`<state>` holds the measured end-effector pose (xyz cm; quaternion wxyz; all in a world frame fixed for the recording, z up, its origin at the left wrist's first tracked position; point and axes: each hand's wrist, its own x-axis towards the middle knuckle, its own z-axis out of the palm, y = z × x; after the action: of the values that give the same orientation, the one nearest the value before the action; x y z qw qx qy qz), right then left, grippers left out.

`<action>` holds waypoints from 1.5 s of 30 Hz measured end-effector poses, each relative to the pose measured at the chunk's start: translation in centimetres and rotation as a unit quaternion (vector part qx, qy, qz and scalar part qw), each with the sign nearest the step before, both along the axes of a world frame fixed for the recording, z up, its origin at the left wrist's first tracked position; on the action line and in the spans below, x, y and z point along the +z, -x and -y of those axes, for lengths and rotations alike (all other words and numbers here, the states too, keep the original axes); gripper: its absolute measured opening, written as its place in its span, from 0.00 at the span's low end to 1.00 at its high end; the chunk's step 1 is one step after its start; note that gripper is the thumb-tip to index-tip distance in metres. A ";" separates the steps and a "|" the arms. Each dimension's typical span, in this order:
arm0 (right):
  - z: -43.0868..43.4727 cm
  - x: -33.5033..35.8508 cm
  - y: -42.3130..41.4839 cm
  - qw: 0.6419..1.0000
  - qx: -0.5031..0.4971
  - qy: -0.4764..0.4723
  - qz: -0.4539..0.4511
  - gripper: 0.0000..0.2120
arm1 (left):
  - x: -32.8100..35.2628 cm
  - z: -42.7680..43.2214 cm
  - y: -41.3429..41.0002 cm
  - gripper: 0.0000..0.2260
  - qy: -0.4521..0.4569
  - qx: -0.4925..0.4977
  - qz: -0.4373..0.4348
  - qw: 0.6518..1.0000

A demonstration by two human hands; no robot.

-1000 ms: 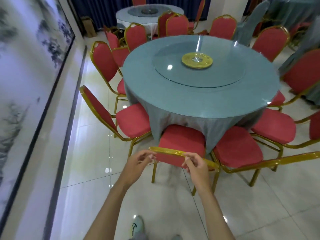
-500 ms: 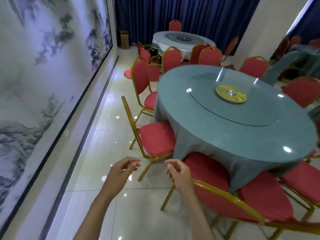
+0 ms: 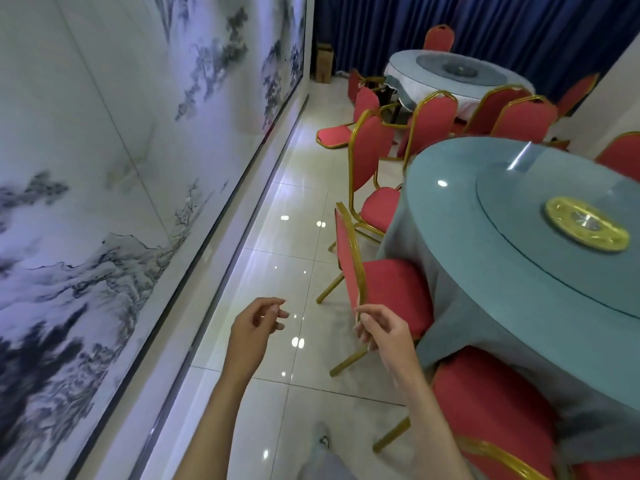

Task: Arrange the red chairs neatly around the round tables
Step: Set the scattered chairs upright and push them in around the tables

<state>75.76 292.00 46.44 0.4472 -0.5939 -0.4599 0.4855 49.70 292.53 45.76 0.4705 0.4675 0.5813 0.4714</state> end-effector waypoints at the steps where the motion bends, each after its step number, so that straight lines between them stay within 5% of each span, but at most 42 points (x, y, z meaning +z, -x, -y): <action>1: -1.9 -0.4 0.1 1.000 -0.005 0.003 -0.004 0.08 | -0.4 -1.6 0.3 0.08 0.005 0.001 -0.007 1.000; 21: -38.0 0.1 -0.7 0.994 -0.083 0.015 -0.069 0.08 | 4.8 -40.1 -3.1 0.09 0.002 -0.066 -0.007 0.998; 45: -83.4 -0.5 3.8 0.993 -0.105 0.038 -0.047 0.09 | 2.7 -87.7 1.0 0.09 0.027 -0.059 0.044 0.997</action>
<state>72.00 375.39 45.93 0.4936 -0.6320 -0.3553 0.4803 48.66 380.23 48.41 0.5350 0.4673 0.5437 0.4469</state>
